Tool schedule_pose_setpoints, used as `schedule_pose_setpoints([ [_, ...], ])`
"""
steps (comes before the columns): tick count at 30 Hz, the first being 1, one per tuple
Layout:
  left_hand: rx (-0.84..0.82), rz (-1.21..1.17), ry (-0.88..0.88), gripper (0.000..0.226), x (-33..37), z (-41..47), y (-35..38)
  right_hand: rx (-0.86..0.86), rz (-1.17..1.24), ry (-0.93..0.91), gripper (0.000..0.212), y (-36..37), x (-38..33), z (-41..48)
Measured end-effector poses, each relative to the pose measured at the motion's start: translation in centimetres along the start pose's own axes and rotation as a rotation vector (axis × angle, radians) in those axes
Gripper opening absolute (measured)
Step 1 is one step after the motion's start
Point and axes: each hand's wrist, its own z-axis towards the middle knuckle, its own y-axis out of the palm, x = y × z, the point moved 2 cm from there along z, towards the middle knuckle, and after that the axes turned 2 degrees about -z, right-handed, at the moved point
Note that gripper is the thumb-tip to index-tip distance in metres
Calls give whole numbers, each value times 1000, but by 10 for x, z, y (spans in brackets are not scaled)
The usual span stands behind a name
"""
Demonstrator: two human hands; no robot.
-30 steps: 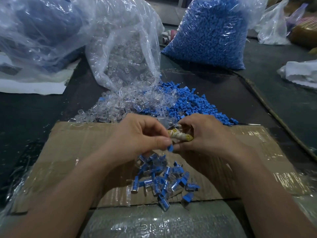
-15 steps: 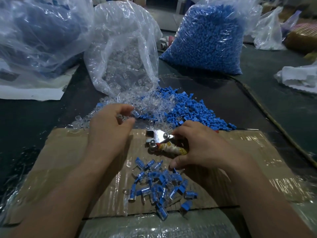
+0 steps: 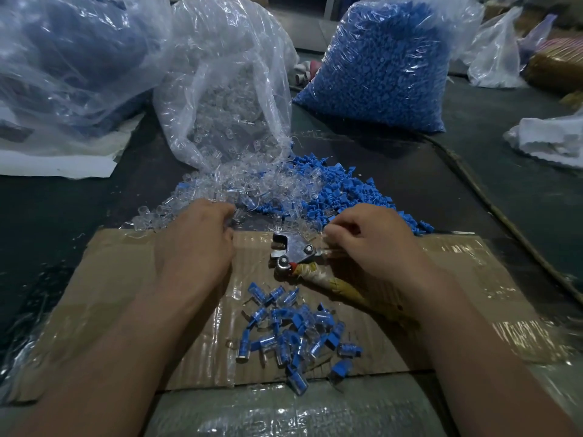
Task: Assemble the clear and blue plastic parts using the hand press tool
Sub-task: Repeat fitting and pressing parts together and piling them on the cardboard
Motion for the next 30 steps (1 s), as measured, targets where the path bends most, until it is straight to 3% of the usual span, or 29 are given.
schedule_pose_setpoints([
  [6, 52, -75, -9, 13, 0, 2, 0, 82, -3, 54, 29, 9, 8, 13],
  [10, 65, -349, -22, 6, 5, 0, -3, 18, -67, 63, 34, 13, 6, 18],
  [16, -77, -699, -44, 24, 15, -6, -6, -3, -56, 59, 13, 13, 9, 20],
  [21, -193, -935, -143, 23, 17, -8, -6, 54, -25, 19, 16, 13, 8, 18],
  [26, -201, -978, -132, 19, 17, -8, -5, 123, -3, 12, 17, 11, 9, 16],
  [30, -200, -981, -118, 18, 18, -9, -5, 49, 2, 15, 17, 11, 8, 16],
])
